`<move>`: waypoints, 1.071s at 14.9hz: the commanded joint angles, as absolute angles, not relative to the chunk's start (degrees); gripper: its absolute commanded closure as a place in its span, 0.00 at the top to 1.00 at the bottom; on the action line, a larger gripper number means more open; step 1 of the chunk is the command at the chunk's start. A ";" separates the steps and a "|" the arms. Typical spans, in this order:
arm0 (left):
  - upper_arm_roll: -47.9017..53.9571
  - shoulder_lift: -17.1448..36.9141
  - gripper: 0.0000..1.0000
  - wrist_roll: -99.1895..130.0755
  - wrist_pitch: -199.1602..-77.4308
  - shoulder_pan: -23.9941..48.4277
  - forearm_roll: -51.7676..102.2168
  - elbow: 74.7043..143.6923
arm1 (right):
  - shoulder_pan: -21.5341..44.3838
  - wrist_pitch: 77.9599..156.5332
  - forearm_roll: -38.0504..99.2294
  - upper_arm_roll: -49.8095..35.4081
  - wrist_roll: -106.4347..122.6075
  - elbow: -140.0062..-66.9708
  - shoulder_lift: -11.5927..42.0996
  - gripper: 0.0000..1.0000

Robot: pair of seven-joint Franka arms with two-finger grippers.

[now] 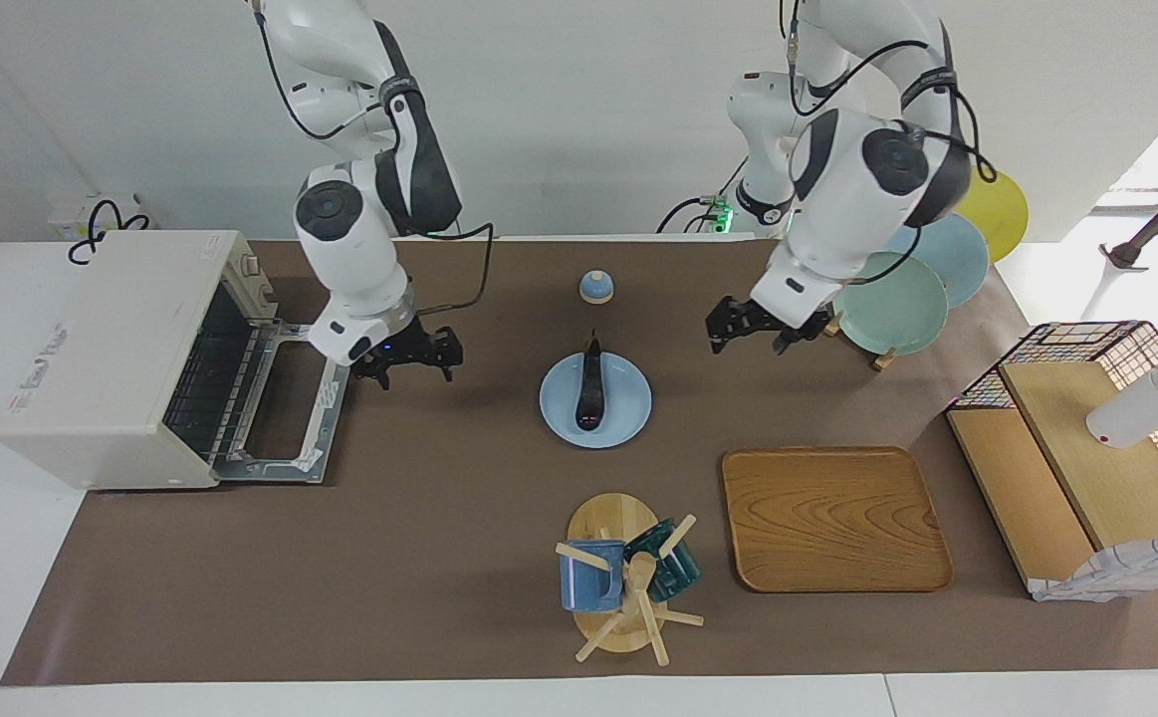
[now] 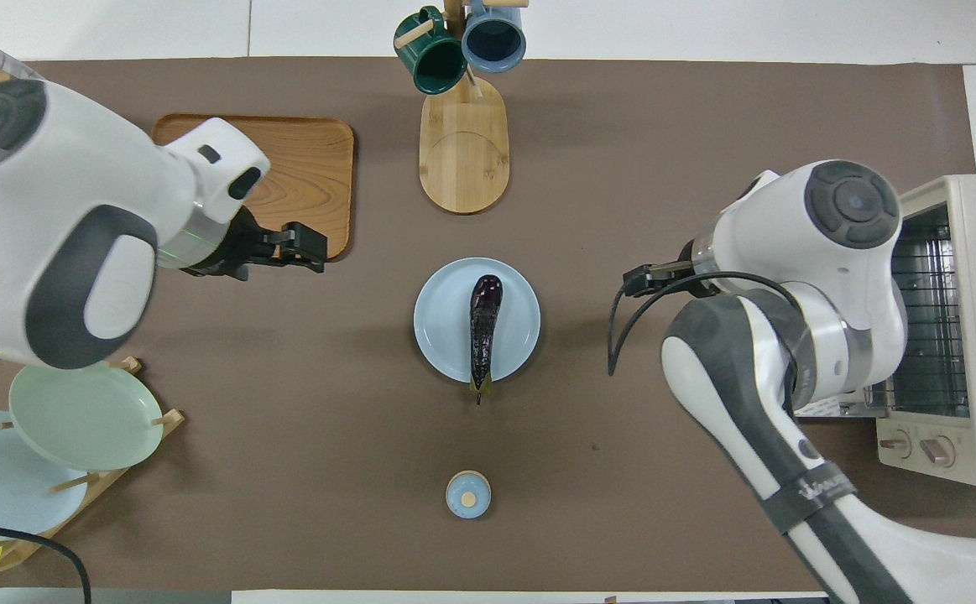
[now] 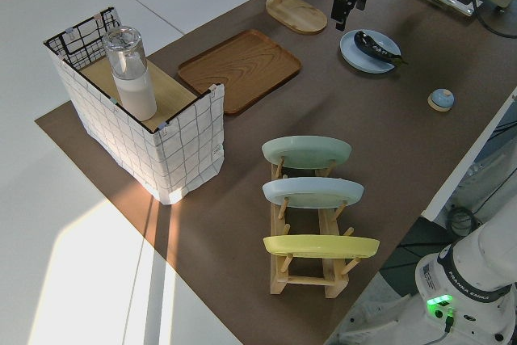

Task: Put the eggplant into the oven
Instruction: 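Lower the eggplant onto the blue plate and open the left gripper, then withdraw the left gripper while the right gripper reaches the eggplant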

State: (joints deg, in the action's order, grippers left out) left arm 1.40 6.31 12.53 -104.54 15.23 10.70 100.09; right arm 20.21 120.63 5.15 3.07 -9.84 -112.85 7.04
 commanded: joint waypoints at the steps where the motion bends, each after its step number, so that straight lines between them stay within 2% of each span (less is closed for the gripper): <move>1: 1.85 6.42 1.00 6.35 -99.24 9.25 10.81 96.42 | 28.80 120.93 5.54 3.25 -18.34 -106.45 10.53 1.00; 3: 1.93 4.84 1.00 1.95 -97.22 5.99 8.01 96.42 | 33.46 120.68 5.10 3.16 -22.39 -98.40 16.13 1.00; 6: 1.85 2.73 1.00 -2.10 -93.79 3.52 6.94 96.94 | 42.17 118.04 -0.49 3.25 -34.85 -80.92 31.85 1.00; 7: 1.85 2.29 1.00 -2.11 -93.26 3.08 6.94 97.12 | 43.14 118.73 -2.53 3.16 -37.59 -78.08 34.43 1.00; 9: 1.85 1.76 1.00 -2.02 -92.55 2.99 6.68 97.29 | 45.16 121.62 -3.34 3.08 -39.11 -78.22 35.59 1.00; 13: 1.85 0.88 1.00 -2.02 -92.29 2.99 4.40 97.29 | 46.76 127.70 -4.75 3.08 -39.02 -86.56 35.16 1.00; 16: 1.84 -0.52 1.00 -2.02 -90.45 3.16 2.13 97.12 | 46.84 129.36 -4.75 3.08 -38.85 -89.81 34.20 0.68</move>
